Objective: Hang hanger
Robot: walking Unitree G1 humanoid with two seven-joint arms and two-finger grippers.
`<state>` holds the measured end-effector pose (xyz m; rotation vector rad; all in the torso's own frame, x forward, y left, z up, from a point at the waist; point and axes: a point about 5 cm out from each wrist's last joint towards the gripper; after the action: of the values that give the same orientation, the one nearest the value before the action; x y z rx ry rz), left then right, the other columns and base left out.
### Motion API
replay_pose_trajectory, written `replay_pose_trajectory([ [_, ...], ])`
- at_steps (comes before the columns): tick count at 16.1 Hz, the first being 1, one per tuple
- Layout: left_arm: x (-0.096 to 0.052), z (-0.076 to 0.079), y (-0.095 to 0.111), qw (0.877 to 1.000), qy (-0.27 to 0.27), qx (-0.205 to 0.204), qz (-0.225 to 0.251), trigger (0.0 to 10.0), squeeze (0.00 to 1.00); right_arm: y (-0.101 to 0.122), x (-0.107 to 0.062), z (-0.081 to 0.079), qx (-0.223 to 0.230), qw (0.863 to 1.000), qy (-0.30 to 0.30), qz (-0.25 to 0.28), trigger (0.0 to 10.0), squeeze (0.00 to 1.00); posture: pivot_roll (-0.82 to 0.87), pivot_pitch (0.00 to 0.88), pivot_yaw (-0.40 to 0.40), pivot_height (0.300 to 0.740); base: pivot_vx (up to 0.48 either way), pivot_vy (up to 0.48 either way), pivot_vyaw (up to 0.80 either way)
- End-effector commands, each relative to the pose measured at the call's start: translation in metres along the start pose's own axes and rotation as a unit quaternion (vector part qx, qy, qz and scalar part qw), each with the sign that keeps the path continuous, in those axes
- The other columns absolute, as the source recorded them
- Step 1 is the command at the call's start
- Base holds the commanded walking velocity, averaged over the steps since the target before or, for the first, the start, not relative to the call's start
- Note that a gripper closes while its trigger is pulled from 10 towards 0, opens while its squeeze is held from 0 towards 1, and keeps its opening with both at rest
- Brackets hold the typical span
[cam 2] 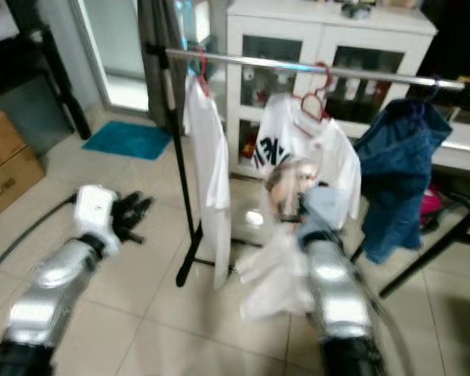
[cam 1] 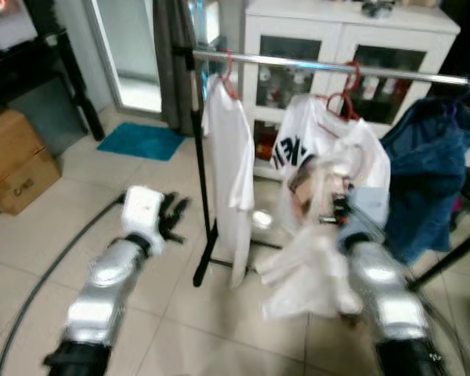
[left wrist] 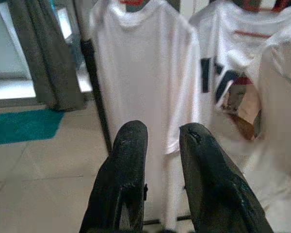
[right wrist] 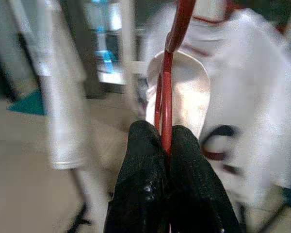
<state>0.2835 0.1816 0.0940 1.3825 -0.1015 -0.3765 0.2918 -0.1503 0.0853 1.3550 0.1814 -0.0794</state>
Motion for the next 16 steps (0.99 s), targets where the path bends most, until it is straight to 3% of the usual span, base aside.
replay_pose_trajectory([
  [1, 0.0046, 0.0072, 0.0050, 1.000, -0.014, 0.003, 0.009, 10.0, 0.00, 0.0054, 0.0007, 0.0134, -0.007, 1.000, -0.018, 0.013, 10.0, 0.00, -0.02, 0.000, 0.010, 0.740, 0.356, 0.000, -0.80],
  [16, 0.0015, 0.0094, 0.0043, 1.000, -0.015, 0.005, 0.019, 10.0, 0.00, 0.0053, 0.0009, 0.0069, -0.033, 0.999, 0.007, 0.023, 10.0, 0.00, 0.00, 0.000, -0.008, 0.740, 0.357, 0.000, 0.00],
])
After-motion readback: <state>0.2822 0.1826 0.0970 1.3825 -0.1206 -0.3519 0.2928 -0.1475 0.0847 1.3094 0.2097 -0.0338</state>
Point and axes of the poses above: a point about 5 cm out from each wrist's last joint towards the gripper, its own x axis pointing out of the wrist towards the gripper, its own y axis along the axis of the wrist's last joint, z = x × y, and after that the axes turned 14 degrees about -x, right-handed
